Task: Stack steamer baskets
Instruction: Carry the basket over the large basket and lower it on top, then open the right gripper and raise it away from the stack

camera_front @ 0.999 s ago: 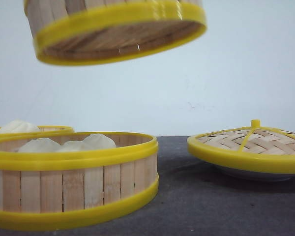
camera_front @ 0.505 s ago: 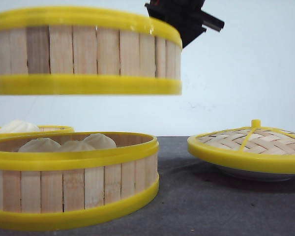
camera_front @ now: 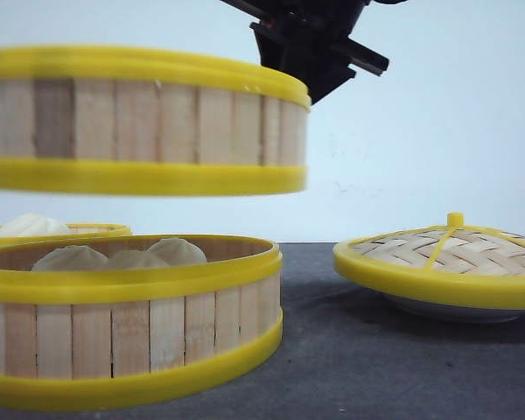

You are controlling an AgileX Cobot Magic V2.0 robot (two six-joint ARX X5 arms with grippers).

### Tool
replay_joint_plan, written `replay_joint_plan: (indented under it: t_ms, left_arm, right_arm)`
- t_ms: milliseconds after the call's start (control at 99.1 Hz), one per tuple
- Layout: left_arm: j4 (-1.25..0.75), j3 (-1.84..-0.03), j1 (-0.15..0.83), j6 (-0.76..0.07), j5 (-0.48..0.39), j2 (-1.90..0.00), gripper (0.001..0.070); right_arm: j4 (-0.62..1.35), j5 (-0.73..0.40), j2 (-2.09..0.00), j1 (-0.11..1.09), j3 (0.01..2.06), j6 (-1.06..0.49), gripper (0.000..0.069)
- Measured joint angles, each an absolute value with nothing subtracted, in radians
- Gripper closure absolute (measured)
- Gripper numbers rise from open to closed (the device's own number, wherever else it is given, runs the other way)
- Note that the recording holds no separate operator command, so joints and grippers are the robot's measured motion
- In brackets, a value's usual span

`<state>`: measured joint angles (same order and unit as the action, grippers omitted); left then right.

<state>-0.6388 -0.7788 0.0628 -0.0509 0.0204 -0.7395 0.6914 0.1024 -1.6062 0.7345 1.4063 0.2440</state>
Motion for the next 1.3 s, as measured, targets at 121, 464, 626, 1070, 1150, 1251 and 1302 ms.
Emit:
replay_joint_plan:
  t_ms: [121, 464, 626, 1070, 1150, 1251, 1302]
  left_arm:
    - [-0.640, -0.779, 0.063, -0.051, 0.020, -0.739, 0.0324]
    - [-0.640, -0.779, 0.063, -0.051, 0.020, -0.739, 0.0324]
    - [-0.640, -0.779, 0.063, -0.051, 0.020, -0.739, 0.0324]
    - [-0.640, -0.779, 0.063, -0.046, 0.020, -0.740, 0.0324]
    - [-0.640, -0.779, 0.063, -0.045, 0.020, -0.739, 0.0324]
    - [-0.640, -0.779, 0.063, -0.045, 0.020, -0.739, 0.0324]
    - [-0.640, -0.779, 0.063, -0.045, 0.020, -0.739, 0.0324]
  right_arm:
    - [0.683, 0.102, -1.649, 0.735, 1.406, 0.246, 0.0663]
    - [0.638, 0.099, -1.715, 0.735, 1.404, 0.252, 0.0663]
    - [0.639, 0.092, -1.731, 0.734, 1.404, 0.252, 0.0663]
    - [0.636, 0.020, -1.753, 0.745, 1.407, 0.259, 0.0664]
    - [0.636, 0.021, -1.753, 0.745, 1.407, 0.259, 0.0664]
    - [0.636, 0.022, -1.753, 0.745, 1.407, 0.259, 0.0664]
    - [0.636, 0.027, -1.753, 0.745, 1.407, 0.259, 0.0664]
